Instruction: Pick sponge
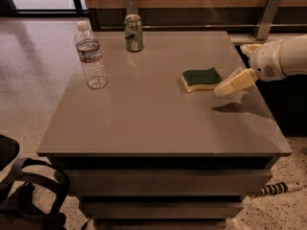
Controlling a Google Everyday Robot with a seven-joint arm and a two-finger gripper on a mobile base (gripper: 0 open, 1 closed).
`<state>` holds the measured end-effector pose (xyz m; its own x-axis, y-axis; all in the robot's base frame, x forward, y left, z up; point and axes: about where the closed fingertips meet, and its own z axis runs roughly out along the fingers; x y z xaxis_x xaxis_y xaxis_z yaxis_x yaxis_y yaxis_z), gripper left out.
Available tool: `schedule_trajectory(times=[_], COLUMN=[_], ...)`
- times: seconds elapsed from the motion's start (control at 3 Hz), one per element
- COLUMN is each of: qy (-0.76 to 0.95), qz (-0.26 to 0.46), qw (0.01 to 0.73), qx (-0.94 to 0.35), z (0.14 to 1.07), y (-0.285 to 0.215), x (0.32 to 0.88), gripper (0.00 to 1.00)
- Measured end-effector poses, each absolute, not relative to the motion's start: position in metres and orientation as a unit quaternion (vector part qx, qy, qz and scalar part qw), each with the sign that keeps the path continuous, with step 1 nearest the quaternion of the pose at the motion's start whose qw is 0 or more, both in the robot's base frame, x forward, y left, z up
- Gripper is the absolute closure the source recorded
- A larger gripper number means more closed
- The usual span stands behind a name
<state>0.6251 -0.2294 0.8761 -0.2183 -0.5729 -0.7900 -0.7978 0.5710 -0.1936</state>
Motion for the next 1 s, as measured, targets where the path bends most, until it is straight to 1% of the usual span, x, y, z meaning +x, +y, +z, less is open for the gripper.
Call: schedule_trajectory(times=[0.67,1.0], qy=[0.764,0.755], qz=[0.175,0.204], qw=[0.426,0.433], qx=[-0.452,-0.448], z=[0.837,0.819], y=[-0.193,-0.174], x=[0.650,0.654], gripper=[0.00,0.02])
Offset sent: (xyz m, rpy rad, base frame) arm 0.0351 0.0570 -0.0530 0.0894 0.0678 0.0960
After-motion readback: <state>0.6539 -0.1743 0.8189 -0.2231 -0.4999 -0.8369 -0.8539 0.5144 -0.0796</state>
